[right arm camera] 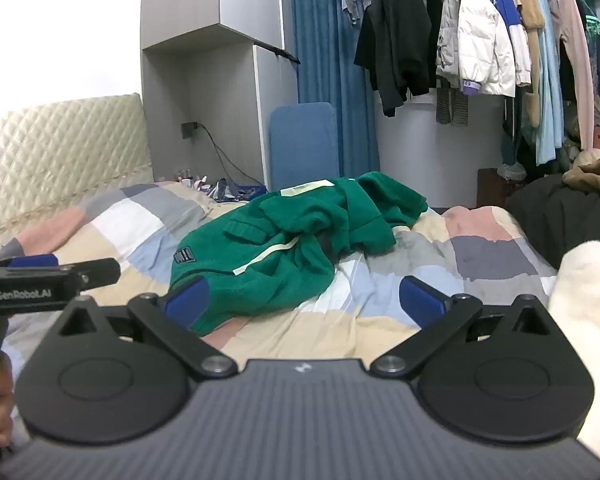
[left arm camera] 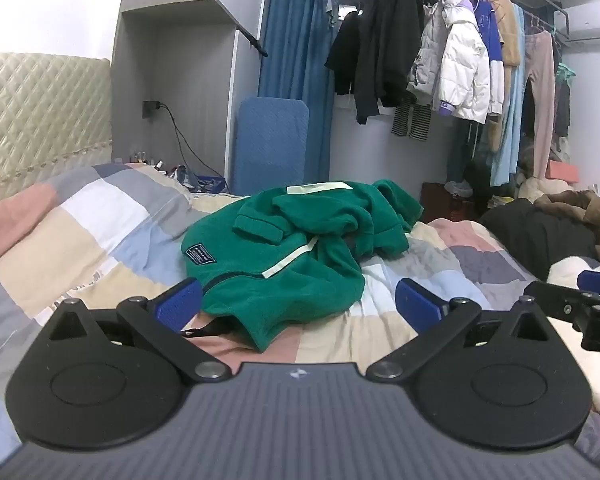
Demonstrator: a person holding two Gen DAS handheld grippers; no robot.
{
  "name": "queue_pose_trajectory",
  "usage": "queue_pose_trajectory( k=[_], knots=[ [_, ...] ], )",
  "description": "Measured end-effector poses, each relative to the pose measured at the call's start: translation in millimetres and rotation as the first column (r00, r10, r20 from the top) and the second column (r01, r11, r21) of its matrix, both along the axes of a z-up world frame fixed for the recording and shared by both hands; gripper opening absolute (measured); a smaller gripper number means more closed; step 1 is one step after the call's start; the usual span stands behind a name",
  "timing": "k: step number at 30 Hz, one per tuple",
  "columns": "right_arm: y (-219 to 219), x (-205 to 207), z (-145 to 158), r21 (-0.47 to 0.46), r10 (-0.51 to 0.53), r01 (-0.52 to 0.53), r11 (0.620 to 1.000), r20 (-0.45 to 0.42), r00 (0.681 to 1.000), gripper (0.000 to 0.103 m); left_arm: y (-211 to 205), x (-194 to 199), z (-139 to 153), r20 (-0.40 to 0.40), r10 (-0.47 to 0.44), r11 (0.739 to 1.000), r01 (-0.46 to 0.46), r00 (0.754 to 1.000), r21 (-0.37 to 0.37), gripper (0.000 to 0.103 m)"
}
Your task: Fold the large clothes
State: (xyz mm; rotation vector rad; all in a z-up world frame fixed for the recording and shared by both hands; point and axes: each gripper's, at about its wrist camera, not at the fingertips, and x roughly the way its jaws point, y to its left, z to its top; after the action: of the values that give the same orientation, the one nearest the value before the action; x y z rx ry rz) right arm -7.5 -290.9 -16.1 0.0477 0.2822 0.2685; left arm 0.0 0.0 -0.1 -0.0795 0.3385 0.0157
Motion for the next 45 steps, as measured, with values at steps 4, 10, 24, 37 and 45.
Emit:
queue_pose_trajectory(
  k=[4,10,24,37,45],
  knots=[
    [3,0,-1,-0.01,0.006,-0.006,1.0,0.001,1.0,0.103,1,0,0,-0.002,0.001,1.0,-0.001,1.0,-0.002,0.103],
    [8,0,-2,-0.038,0.005,-0.005,0.999,0.002,1.0,0.103,-3,0,-2,-0.003,0.004,1.0,-0.004,1.0,0.007,0.103],
    [9,1,-4,-0.037,0.004,-0.004,0.999,-0.008,1.0,0.103,-3,3,-5,-0.001,0.001,1.0,-0.001,1.0,0.003,0.103],
    [10,3,-6,-0.037,0.004,-0.005,0.999,-0.022,1.0,0.103,-2,1,0,-0.001,-0.001,1.0,0.001,1.0,-0.01,0.103],
    [11,2,-6,-0.035,0.008,-0.009,0.999,-0.019,1.0,0.103,-3,1,-2,-0.008,-0.003,1.0,0.003,1.0,0.004,0.103]
  ],
)
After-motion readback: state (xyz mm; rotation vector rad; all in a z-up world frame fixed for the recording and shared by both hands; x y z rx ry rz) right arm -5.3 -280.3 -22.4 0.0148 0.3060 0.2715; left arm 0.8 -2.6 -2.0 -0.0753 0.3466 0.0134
